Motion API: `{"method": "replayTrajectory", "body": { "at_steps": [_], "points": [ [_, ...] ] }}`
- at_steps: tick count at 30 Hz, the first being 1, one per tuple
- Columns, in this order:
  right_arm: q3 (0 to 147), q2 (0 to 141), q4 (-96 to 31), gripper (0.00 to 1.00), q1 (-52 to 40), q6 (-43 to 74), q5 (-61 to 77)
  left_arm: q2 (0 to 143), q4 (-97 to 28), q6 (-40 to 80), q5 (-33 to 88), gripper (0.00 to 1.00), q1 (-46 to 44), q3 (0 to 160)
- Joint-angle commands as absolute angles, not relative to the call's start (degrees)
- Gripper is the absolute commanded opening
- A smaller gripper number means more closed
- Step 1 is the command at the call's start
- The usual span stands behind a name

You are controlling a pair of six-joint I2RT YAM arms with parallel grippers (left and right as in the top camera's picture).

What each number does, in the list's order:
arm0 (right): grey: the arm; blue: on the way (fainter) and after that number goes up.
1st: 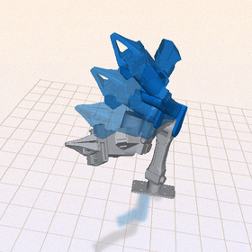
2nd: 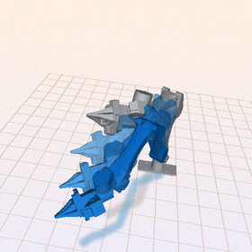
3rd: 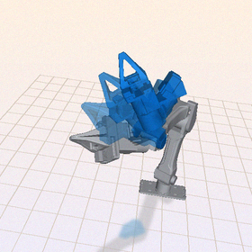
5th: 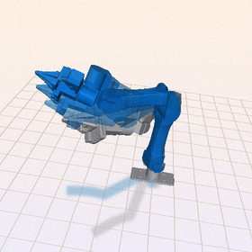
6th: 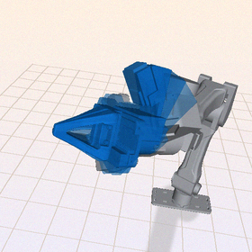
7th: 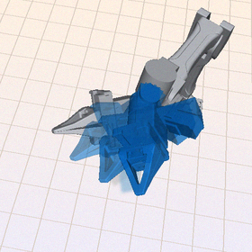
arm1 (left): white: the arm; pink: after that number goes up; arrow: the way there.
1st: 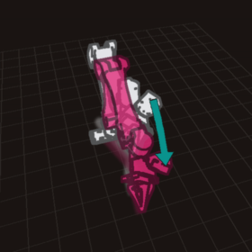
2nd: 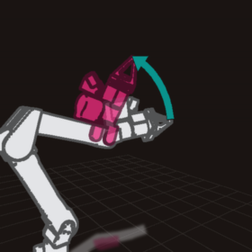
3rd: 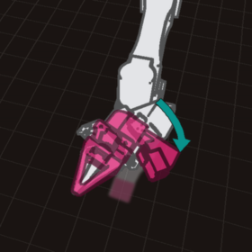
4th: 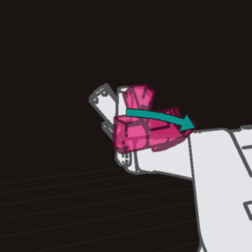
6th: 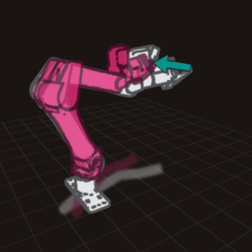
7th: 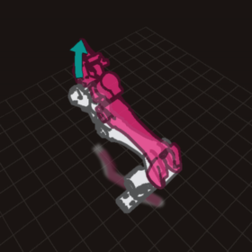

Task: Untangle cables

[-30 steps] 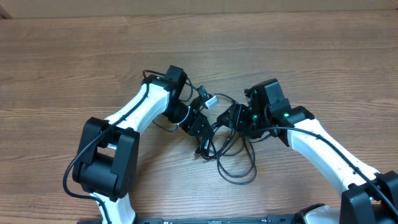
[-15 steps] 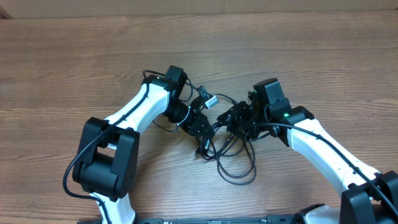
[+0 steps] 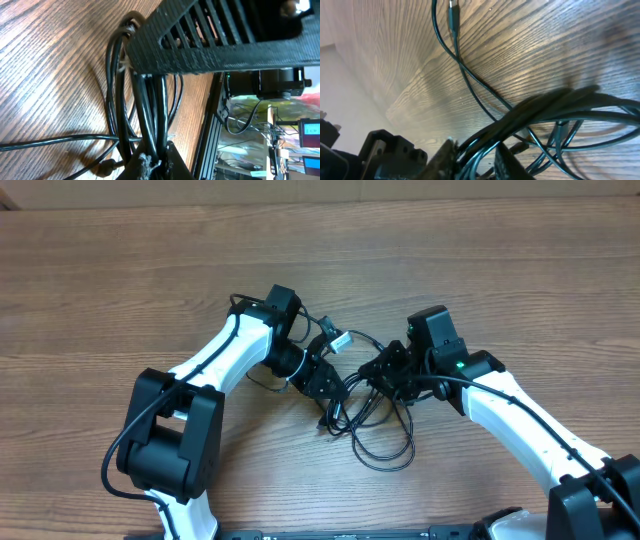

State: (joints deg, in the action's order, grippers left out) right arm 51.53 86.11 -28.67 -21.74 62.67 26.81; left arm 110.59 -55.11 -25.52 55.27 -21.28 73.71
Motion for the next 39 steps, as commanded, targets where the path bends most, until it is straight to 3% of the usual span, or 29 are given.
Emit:
{"method": "replayTrajectory", "body": {
  "at_steps": [1, 8, 11, 17, 26, 30, 39],
  "points": [
    [51.7, 86.2, -28.4, 0.17, -21.6, 63.2, 25.5, 109.0, -55.3, -27.2, 58.9, 0.04, -21.5, 74.1],
    [51.7, 86.2, -28.3, 0.11, -21.6, 63.2, 25.6, 109.0, -55.3, -27.2, 60.1, 0.04, -22.6, 74.1],
    [51.7, 86.2, -28.3, 0.18, -21.6, 63.2, 25.7, 109.0, -55.2, -27.3, 60.1, 0.04, -24.1, 74.1],
    [51.7, 86.2, -28.5, 0.18, -21.6, 63.2, 25.7, 109.0, -55.0, -27.3, 60.1, 0.04, -25.6, 74.1],
    [51.7, 86.2, -30.2, 0.04, -21.6, 63.2, 25.7, 109.0, -54.6, -27.2, 59.5, 0.06, -25.5, 74.1],
    [51.7, 86.2, -30.7, 0.04, -21.6, 63.0, 25.7, 109.0, -54.6, -27.2, 56.9, 0.13, -25.5, 74.1],
    [51.7, 86.2, -32.0, 0.04, -21.6, 62.5, 25.5, 109.0, -54.8, -26.1, 49.5, 0.13, -25.5, 74.1]
  ]
}}
